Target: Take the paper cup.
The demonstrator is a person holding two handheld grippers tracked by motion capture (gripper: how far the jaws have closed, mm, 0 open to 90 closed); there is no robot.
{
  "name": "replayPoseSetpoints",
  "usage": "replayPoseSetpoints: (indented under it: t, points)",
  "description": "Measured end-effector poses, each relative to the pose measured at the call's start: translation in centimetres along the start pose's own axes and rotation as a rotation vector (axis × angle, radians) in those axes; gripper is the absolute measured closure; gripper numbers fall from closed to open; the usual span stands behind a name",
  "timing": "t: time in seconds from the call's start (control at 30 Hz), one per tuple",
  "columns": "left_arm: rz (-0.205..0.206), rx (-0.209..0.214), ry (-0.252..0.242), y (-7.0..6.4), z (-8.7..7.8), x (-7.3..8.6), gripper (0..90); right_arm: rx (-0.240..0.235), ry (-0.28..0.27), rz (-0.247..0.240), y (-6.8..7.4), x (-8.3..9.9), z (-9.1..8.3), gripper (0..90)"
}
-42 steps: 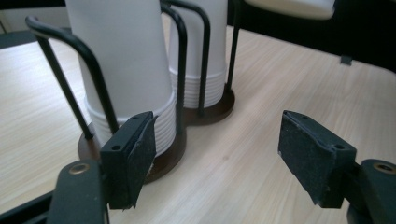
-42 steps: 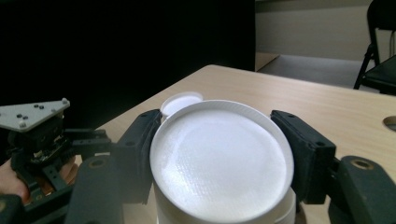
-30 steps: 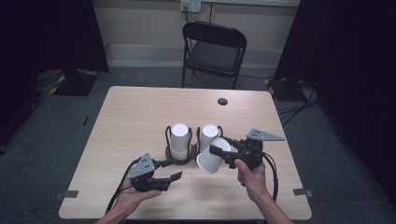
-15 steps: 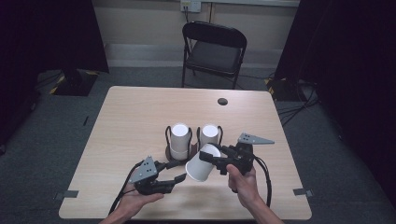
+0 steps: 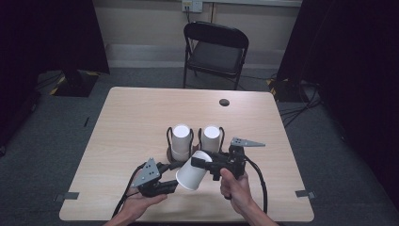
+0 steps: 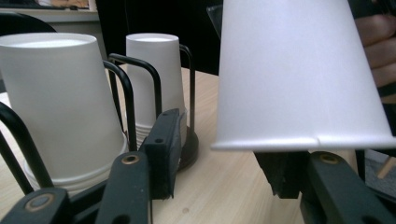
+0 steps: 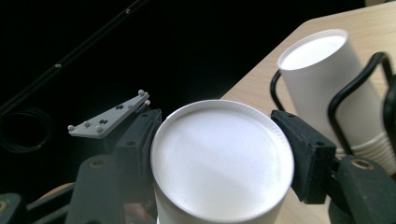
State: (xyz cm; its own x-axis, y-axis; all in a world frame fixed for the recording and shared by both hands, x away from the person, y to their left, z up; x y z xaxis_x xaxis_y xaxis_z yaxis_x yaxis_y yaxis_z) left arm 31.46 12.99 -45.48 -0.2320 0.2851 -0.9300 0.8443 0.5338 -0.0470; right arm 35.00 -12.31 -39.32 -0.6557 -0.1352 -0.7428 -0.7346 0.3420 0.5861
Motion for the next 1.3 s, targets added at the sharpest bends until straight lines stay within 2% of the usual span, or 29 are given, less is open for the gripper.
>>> replayPoseSetpoints:
  t: [0.1,0.3,0.47,0.67,0.7,0.83,0.97,1.03,1.23,1.3]
  points:
    - [0.006,0.001,-0.016,-0.2,0.0,-0.1,56.7,-0.014,-0.004,0.008,0.2,0.1,0.3,36.4]
    - [0.011,0.031,-0.024,-0.6,0.1,-0.4,60.5,-0.033,-0.015,0.015,0.5,0.2,0.9,36.4]
    - [0.012,0.029,-0.036,-0.6,0.1,-0.6,61.5,-0.066,-0.021,0.029,-0.1,0.3,0.8,36.1]
    - [0.004,0.002,-0.057,0.3,-0.6,-0.6,75.5,-0.088,-0.005,0.035,-0.2,0.7,0.9,35.3]
    - [-0.024,0.015,-0.061,0.4,-0.7,-0.5,76.0,-0.089,0.0,0.029,-0.2,0.7,0.9,34.9]
    - [-0.021,0.04,-0.047,0.4,-0.9,-0.3,77.9,-0.063,0.024,0.005,0.1,1.0,1.1,33.5]
    - [-0.039,0.057,-0.05,0.4,-1.0,-0.6,80.6,-0.047,0.004,-0.014,-0.2,0.7,0.9,31.3]
    - [-0.047,0.065,-0.04,0.4,-0.7,-0.6,80.7,-0.044,0.005,-0.006,-0.5,0.7,0.7,30.6]
    - [-0.062,0.097,-0.016,0.2,-0.8,-0.8,81.2,0.031,0.009,-0.05,-0.5,0.7,0.5,29.1]
    - [-0.06,0.1,-0.001,0.3,-1.0,-0.9,83.8,0.106,0.025,-0.082,-0.5,0.7,0.3,30.6]
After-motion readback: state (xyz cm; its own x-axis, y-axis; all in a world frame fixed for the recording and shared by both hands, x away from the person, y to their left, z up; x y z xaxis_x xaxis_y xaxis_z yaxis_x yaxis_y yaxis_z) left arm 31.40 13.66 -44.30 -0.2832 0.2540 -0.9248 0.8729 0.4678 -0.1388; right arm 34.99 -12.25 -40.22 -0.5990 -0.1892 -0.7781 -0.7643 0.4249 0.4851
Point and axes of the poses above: each handheld gripper's, and its own axes: z roughly forward along the jaws, x roughly out of its underside, y roughly to its left, the point moved 1 cm from there along z, roughly forward along the jaws, and after that the axes turned 12 degrees about y, right-handed, at the moved point
